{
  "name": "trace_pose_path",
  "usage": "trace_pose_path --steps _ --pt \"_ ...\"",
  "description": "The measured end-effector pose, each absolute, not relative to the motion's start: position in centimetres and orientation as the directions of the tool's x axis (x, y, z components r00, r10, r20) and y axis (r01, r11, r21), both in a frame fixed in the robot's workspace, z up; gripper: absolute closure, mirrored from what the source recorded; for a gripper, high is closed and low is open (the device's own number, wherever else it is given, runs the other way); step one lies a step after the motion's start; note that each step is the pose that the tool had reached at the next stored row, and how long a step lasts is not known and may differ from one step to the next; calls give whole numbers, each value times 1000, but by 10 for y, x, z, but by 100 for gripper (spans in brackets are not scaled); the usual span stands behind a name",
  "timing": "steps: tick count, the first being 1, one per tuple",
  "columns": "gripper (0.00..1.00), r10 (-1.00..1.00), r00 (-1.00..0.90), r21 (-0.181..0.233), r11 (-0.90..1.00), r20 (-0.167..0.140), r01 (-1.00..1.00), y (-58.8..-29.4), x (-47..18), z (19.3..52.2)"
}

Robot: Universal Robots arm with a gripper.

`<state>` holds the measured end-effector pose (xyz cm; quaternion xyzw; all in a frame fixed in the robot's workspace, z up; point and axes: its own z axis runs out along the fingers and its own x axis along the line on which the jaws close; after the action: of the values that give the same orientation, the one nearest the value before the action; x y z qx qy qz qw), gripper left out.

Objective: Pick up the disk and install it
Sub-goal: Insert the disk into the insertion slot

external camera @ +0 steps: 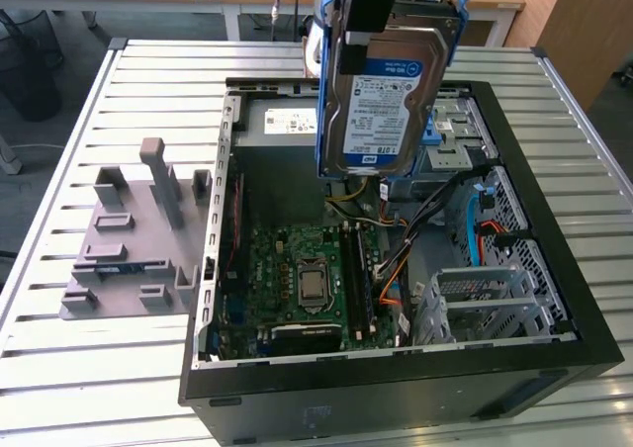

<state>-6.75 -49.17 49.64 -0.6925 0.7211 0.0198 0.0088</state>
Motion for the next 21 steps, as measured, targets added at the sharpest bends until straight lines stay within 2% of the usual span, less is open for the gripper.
trace_pose_path --steps 21 --pt "64 -999 -41 16 40 -29 -999 -525 -61 493"
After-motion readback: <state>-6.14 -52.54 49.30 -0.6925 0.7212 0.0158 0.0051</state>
